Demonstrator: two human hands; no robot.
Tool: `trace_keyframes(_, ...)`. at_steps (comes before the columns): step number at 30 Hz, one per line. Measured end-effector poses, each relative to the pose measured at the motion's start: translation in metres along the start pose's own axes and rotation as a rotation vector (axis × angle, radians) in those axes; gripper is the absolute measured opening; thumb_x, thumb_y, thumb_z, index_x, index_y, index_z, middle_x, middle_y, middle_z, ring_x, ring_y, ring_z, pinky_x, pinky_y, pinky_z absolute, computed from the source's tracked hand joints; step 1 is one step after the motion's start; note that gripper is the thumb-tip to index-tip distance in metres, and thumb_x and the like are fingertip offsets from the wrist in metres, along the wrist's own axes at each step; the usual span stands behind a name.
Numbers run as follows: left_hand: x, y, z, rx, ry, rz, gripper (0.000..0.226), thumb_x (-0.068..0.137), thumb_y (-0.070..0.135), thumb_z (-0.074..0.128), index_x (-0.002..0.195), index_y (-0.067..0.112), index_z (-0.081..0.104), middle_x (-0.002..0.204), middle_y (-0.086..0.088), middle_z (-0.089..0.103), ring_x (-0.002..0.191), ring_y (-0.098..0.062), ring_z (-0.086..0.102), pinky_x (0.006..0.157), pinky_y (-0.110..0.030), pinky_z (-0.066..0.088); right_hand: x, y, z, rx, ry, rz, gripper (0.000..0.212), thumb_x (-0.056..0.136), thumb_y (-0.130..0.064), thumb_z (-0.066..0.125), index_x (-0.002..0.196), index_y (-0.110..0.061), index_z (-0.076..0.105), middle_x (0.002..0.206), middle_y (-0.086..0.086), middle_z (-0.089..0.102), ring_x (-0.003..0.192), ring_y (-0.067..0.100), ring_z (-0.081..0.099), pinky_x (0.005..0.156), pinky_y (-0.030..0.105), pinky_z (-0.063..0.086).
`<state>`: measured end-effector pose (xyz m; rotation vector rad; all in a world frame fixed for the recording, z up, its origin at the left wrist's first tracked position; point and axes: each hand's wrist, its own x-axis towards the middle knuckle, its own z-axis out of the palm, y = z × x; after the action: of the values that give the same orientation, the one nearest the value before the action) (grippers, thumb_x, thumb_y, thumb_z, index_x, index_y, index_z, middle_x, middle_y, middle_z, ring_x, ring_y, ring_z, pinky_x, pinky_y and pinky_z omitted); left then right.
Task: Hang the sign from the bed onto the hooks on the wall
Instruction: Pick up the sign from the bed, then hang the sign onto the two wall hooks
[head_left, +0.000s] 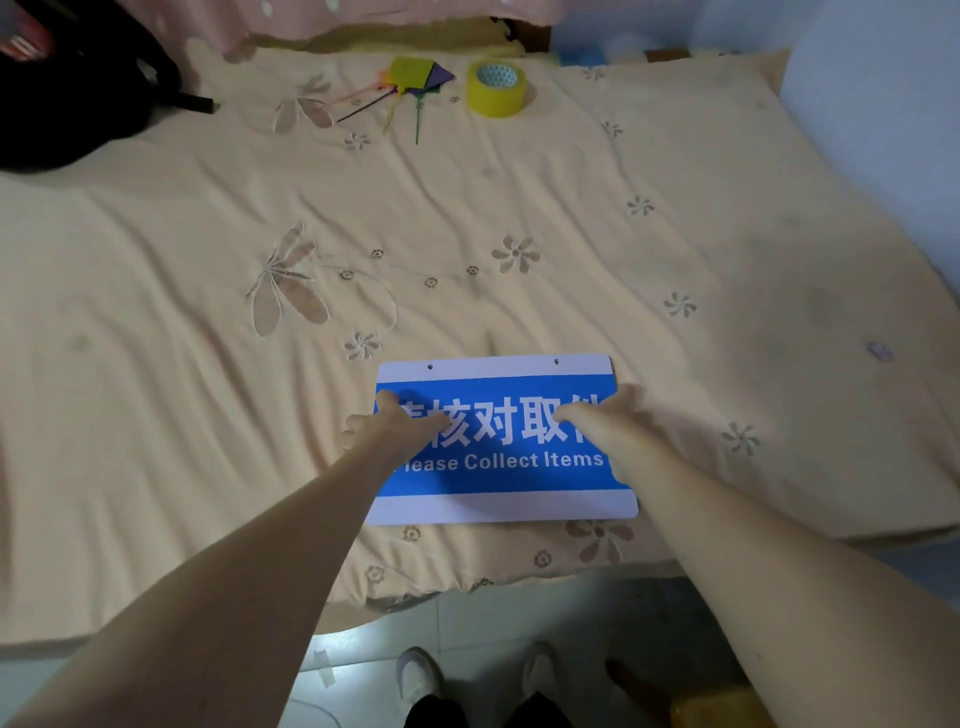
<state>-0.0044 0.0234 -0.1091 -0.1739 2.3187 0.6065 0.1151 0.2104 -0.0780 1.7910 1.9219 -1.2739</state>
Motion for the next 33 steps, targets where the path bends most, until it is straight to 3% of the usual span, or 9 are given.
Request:
trace_keyframes(3,-0.008,0.002,-0.006,-0.149,0.04,0.034,0.068,0.074,0.049,0.069,0.13,0.026,0.036,0.12,-0.01,0.033,0.106,-0.029,0.049,0.082,-0.035,0.048,-0.005,-0.008,0.001,0.137,0.001,-0.006,0.078,0.053,-0.042,0.074,0.121,-0.02,0.044,0.109,0.005,0.062,0.09,0.024,0.066,0.073,0.037,0.059)
trace_keyframes(5,-0.015,0.009,-0.015,-0.236,0.105,0.081,0.065,0.075,0.044,0.071,0.128,0.024,0.039,0.111,-0.007,0.03,0.103,-0.03,0.053,0.075,-0.033,0.046,-0.013,-0.017,-0.004,0.191,-0.019,-0.02,0.053,0.064,-0.04,0.075,0.101,-0.02,0.044,0.094,0.003,0.061,0.077,0.017,0.061,0.065,0.029,0.053)
trace_keyframes(9,-0.034,0.031,-0.039,-0.329,0.194,0.204,0.061,0.076,0.041,0.072,0.124,0.02,0.041,0.085,0.005,0.04,0.096,-0.028,0.055,0.081,-0.036,0.048,0.009,-0.03,-0.006,0.249,0.048,-0.063,0.088,0.035,-0.057,0.064,0.111,-0.033,0.027,0.113,0.002,0.061,0.117,0.034,0.056,0.086,0.05,0.055)
trace_keyframes(12,-0.048,0.046,-0.06,-0.38,0.2,0.237,0.064,0.068,0.049,0.072,0.116,0.024,0.038,0.102,-0.004,0.052,0.094,-0.025,0.054,0.076,-0.034,0.045,-0.025,-0.053,-0.024,0.274,0.103,-0.128,0.098,0.035,-0.061,0.062,0.121,-0.031,0.027,0.128,0.002,0.052,0.125,0.035,0.051,0.093,0.053,0.051)
trace_keyframes(15,-0.072,0.062,-0.085,-0.388,0.274,0.268,0.07,0.05,0.064,0.069,0.102,0.032,0.036,0.129,-0.01,0.047,0.105,-0.028,0.055,0.087,-0.039,0.051,-0.082,-0.076,-0.053,0.226,0.217,-0.21,0.081,0.068,-0.052,0.069,0.131,-0.018,0.031,0.138,0.007,0.034,0.128,0.031,0.036,0.102,0.048,0.041)
trace_keyframes(18,-0.105,0.081,-0.114,-0.368,0.412,0.348,0.072,0.056,0.063,0.07,0.111,0.027,0.041,0.12,-0.009,0.04,0.108,-0.029,0.049,0.097,-0.041,0.045,-0.106,-0.097,-0.078,0.24,0.297,-0.319,0.07,0.075,-0.047,0.065,0.128,-0.015,0.032,0.135,0.01,0.032,0.124,0.031,0.032,0.104,0.051,0.038)
trace_keyframes(26,-0.216,0.135,-0.195,-0.551,0.546,0.675,0.066,0.071,0.043,0.072,0.12,0.016,0.037,0.097,-0.002,0.037,0.101,-0.028,0.04,0.078,-0.031,0.03,-0.206,-0.155,-0.17,0.341,0.571,-0.621,0.077,0.078,-0.046,0.065,0.137,-0.011,0.031,0.134,0.013,0.034,0.118,0.033,0.037,0.095,0.043,0.034)
trace_keyframes(28,-0.25,0.145,-0.214,-0.537,0.64,0.692,0.067,0.072,0.045,0.072,0.123,0.017,0.039,0.108,-0.008,0.036,0.114,-0.032,0.039,0.079,-0.03,0.024,-0.233,-0.165,-0.193,0.387,0.635,-0.683,0.076,0.078,-0.047,0.066,0.136,-0.011,0.031,0.133,0.013,0.035,0.119,0.033,0.037,0.098,0.043,0.035)
trace_keyframes(33,-0.298,0.167,-0.251,-0.614,0.727,0.838,0.069,0.066,0.044,0.074,0.12,0.018,0.039,0.106,-0.005,0.024,0.12,-0.033,0.034,0.094,-0.038,0.034,-0.284,-0.182,-0.237,0.477,0.75,-0.801,0.075,0.077,-0.048,0.067,0.134,-0.012,0.034,0.132,0.013,0.038,0.119,0.032,0.04,0.098,0.043,0.036)
